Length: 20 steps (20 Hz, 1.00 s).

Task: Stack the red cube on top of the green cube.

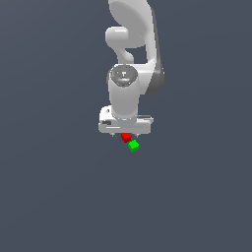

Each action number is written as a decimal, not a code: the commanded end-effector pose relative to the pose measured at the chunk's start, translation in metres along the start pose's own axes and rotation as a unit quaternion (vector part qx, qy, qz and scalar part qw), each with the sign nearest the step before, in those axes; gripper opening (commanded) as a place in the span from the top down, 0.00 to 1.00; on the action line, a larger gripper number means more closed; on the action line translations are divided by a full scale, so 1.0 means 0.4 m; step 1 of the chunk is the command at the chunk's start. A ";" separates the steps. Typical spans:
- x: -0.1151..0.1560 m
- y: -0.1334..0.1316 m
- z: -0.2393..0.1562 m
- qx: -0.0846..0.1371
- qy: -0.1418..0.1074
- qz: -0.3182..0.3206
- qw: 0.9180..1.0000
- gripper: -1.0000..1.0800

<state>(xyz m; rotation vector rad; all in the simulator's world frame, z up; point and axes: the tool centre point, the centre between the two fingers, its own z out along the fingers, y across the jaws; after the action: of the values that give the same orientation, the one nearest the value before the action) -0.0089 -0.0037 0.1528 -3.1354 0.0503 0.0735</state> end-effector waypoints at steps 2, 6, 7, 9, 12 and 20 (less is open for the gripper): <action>0.000 0.000 0.000 0.000 0.000 0.000 1.000 0.04; -0.007 -0.003 0.008 0.000 0.001 -0.010 1.000 0.04; -0.010 -0.004 0.012 0.000 0.001 -0.015 1.000 0.04; -0.018 -0.006 0.021 -0.001 0.002 -0.027 1.000 0.04; -0.035 -0.011 0.039 -0.002 0.004 -0.050 0.999 0.04; -0.102 -0.020 0.114 -0.004 0.012 -0.146 0.989 0.04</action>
<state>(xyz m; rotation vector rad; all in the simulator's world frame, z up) -0.0452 0.0053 0.1154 -3.1198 -0.3427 0.0393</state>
